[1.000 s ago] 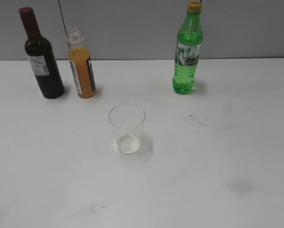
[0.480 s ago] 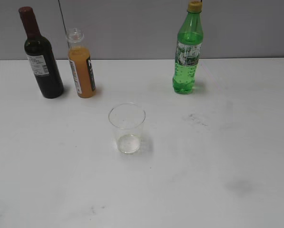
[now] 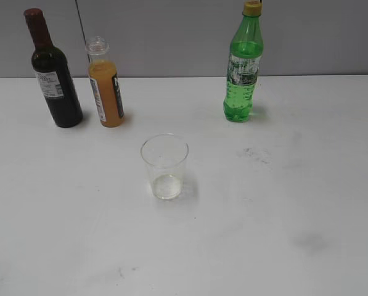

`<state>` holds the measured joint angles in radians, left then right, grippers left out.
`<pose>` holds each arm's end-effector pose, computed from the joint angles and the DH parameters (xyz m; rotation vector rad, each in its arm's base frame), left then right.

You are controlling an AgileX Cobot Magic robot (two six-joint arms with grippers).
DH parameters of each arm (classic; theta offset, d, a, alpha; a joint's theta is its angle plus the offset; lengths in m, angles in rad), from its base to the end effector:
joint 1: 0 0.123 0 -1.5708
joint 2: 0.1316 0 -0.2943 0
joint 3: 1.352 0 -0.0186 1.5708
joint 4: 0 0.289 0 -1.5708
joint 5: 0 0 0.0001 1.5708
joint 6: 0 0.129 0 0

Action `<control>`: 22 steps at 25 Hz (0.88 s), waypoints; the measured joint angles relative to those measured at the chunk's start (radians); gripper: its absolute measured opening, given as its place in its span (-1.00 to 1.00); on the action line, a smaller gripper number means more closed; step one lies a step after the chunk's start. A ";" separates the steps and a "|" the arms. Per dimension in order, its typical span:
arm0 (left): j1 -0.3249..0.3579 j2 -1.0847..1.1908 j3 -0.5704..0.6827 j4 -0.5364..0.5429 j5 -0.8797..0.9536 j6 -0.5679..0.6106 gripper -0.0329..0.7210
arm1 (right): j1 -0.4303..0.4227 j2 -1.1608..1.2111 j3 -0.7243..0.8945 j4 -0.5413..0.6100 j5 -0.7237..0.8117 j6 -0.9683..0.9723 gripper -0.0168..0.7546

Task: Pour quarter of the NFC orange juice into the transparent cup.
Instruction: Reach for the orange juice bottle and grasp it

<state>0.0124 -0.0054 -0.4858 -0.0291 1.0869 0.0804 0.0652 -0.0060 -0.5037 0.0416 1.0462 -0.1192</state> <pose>0.0525 -0.0027 0.2708 0.0723 2.0778 0.0216 0.0523 0.0081 0.2817 -0.1877 2.0107 0.0153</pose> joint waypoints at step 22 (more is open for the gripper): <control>0.000 0.153 -0.021 -0.212 -0.128 0.184 0.86 | 0.000 0.000 0.001 0.000 0.000 0.002 0.30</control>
<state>0.0124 0.1480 -0.5070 -0.2407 0.9586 0.2645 0.0652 -0.0060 -0.5026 0.0416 1.0462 -0.1171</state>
